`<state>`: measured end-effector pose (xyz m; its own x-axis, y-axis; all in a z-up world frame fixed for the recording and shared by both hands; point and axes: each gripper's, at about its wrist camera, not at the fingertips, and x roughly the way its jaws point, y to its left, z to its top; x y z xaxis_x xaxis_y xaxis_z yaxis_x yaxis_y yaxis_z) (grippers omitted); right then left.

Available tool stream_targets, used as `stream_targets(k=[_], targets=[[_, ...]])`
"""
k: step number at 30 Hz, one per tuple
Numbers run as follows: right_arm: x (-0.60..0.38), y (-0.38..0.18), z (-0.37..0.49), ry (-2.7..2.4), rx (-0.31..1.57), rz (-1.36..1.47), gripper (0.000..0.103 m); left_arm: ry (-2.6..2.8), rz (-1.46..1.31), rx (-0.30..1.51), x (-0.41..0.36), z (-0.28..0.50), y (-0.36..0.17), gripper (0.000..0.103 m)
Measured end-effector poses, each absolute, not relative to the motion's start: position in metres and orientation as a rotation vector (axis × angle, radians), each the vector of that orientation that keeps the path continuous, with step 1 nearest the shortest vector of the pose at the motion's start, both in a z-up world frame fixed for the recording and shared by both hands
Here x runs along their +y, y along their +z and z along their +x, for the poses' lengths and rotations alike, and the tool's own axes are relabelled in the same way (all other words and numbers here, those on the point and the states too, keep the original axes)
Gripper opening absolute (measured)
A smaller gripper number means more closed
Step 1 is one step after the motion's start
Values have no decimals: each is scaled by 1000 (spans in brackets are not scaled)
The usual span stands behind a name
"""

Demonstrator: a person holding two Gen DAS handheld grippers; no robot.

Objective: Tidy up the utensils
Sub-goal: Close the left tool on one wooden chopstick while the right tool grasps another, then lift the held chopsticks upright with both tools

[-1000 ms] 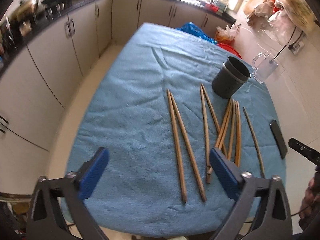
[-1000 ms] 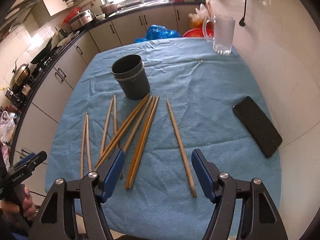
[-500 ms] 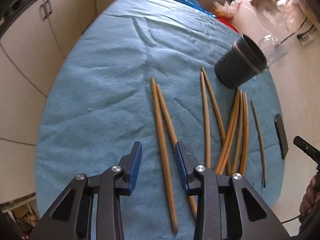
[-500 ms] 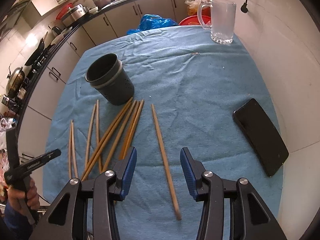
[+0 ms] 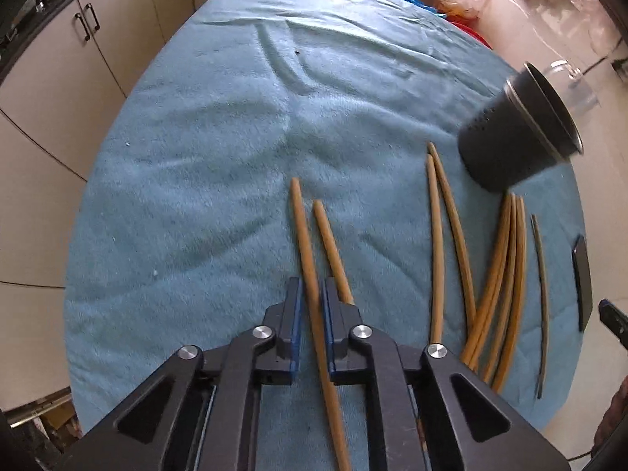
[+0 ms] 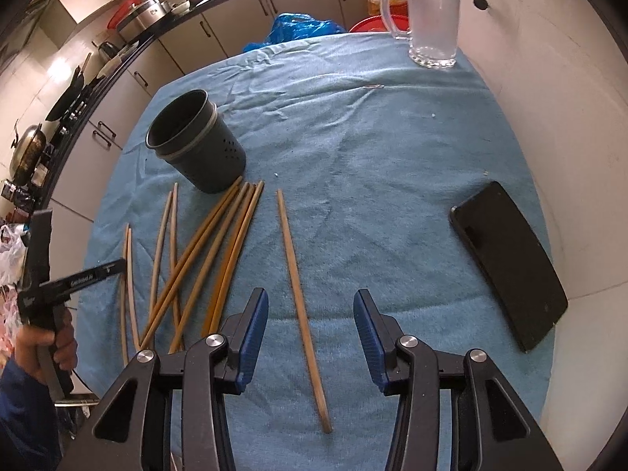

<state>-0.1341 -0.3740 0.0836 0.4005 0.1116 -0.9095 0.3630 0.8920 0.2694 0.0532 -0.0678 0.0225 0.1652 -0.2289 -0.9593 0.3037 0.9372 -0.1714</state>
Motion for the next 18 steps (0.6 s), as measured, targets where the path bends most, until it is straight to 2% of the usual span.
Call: stream_targets(k=[11, 14, 17, 18], targets=[[-375, 41, -64, -124, 1269, 444, 49, -354, 132, 1336, -85, 60, 22, 7], [-375, 27, -50, -115, 1309, 446, 42, -355, 128, 1342, -84, 59, 22, 7], [-371, 15, -36, -118, 1347, 395, 41, -356, 115, 1348, -79, 58, 24, 7], [-370, 12, -33, -119, 1355, 392, 38, -356, 113, 1351, -79, 58, 24, 6]])
